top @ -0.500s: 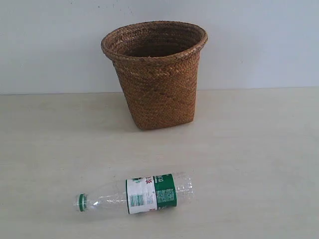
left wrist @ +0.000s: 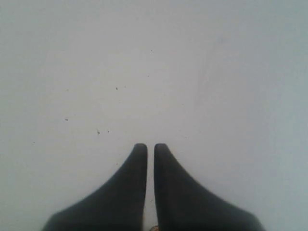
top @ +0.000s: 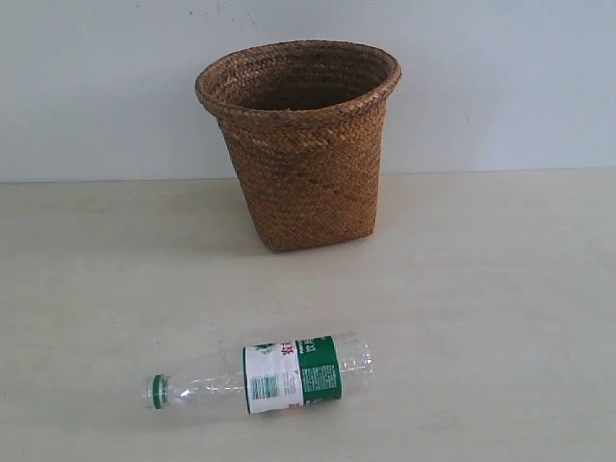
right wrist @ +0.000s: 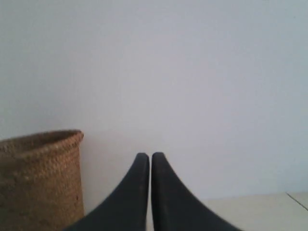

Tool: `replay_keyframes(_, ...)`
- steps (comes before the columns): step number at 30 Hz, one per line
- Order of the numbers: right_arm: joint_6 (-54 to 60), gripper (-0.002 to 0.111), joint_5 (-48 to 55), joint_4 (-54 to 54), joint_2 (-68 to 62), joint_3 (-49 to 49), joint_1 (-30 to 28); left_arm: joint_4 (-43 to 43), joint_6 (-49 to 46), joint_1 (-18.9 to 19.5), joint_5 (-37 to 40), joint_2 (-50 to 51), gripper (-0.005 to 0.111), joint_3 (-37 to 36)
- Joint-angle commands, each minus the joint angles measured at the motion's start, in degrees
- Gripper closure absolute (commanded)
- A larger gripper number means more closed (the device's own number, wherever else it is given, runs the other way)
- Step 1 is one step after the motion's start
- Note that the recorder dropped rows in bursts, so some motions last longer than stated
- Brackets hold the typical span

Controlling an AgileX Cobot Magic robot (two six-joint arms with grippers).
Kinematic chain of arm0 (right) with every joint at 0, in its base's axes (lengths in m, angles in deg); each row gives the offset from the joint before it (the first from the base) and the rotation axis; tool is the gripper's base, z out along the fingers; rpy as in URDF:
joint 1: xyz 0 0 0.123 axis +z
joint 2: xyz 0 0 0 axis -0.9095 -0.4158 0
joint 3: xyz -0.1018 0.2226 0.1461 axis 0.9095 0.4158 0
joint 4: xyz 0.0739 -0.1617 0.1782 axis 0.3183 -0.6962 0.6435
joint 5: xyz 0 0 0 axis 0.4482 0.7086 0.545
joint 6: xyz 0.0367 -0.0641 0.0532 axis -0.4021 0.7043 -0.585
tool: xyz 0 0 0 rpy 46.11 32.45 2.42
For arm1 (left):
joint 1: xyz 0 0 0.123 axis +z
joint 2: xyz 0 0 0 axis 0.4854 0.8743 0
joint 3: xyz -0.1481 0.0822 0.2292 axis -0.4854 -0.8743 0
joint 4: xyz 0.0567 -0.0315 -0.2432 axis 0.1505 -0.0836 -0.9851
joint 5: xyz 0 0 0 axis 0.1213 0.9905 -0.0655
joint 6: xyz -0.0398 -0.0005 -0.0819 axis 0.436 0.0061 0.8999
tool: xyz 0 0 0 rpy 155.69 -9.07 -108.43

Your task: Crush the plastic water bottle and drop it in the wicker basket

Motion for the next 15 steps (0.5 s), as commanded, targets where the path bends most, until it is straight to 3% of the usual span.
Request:
replay_keyframes(1, -6.0, 0.108, -9.1, 0.2, 0.3, 0.0, -0.1, 4.7, 0.6, 0.1, -0.3, 8.6, 0.102, 5.4)
replay_keyframes(7, -6.3, 0.108, -10.7, 0.6, -1.7, -6.6, -0.1, 15.8, 0.6, 0.1, 1.4, 27.7, 0.102, 16.7)
replay_keyframes(15, -3.0, 0.108, -8.9, 0.6, -16.0, -20.4, -0.1, 30.4, 1.4, -0.1, 23.9, 47.9, 0.102, 32.7)
